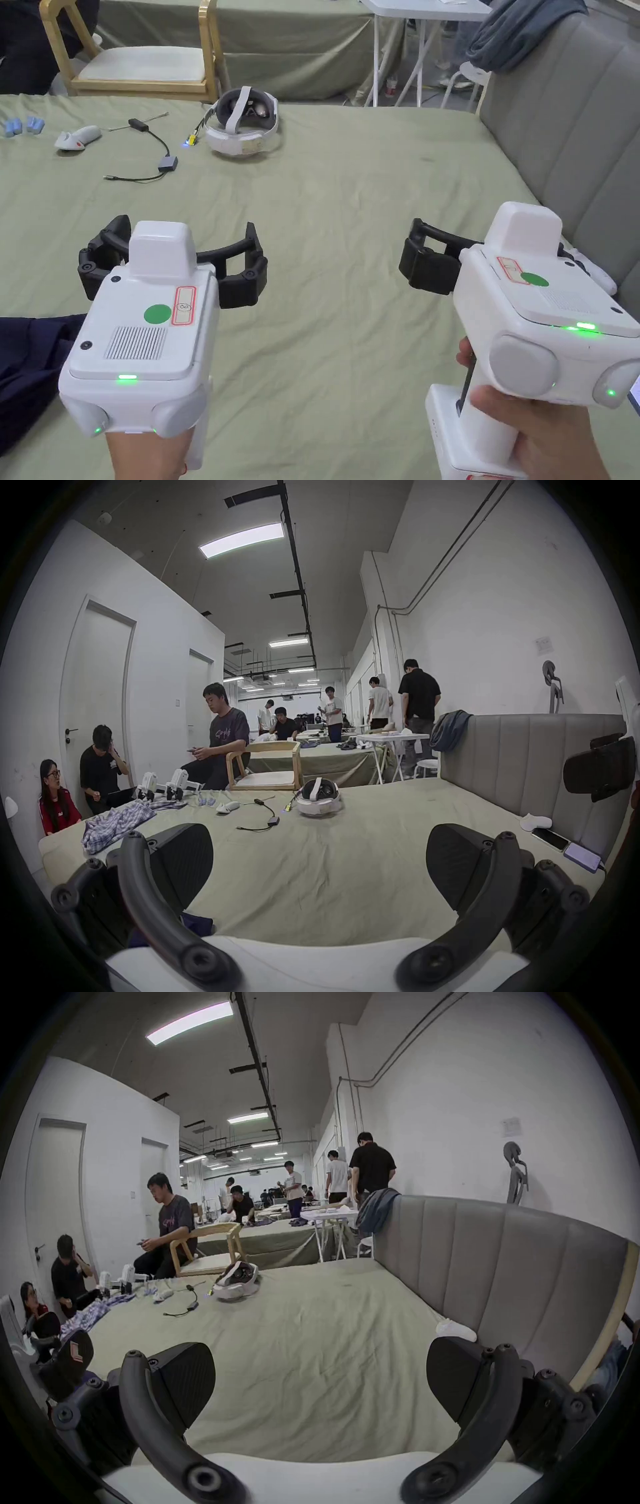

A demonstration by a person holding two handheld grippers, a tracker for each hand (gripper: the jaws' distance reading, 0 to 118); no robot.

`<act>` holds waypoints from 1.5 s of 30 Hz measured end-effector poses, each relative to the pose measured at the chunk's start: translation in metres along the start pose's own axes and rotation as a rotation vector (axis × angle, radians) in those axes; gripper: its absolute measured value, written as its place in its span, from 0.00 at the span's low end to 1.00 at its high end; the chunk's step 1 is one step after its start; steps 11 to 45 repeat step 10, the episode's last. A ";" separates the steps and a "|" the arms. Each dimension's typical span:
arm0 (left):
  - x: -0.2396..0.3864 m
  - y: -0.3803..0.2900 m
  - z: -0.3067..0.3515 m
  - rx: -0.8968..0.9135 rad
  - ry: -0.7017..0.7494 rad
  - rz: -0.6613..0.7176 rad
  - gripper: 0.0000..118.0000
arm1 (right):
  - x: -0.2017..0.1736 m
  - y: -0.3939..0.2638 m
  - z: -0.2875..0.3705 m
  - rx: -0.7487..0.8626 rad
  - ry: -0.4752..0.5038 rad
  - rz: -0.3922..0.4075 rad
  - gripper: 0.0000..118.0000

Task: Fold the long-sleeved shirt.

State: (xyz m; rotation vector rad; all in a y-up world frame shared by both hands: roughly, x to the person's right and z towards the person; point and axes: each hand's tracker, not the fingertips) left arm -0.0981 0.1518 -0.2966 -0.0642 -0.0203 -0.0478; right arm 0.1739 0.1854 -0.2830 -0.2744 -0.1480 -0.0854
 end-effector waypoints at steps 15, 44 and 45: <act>0.004 -0.002 0.002 0.001 -0.006 0.011 0.94 | 0.004 -0.017 0.009 0.255 0.049 0.161 1.00; 0.004 -0.002 0.002 0.001 -0.006 0.011 0.94 | 0.004 -0.017 0.009 0.255 0.049 0.161 1.00; 0.004 -0.002 0.002 0.001 -0.006 0.011 0.94 | 0.004 -0.017 0.009 0.255 0.049 0.161 1.00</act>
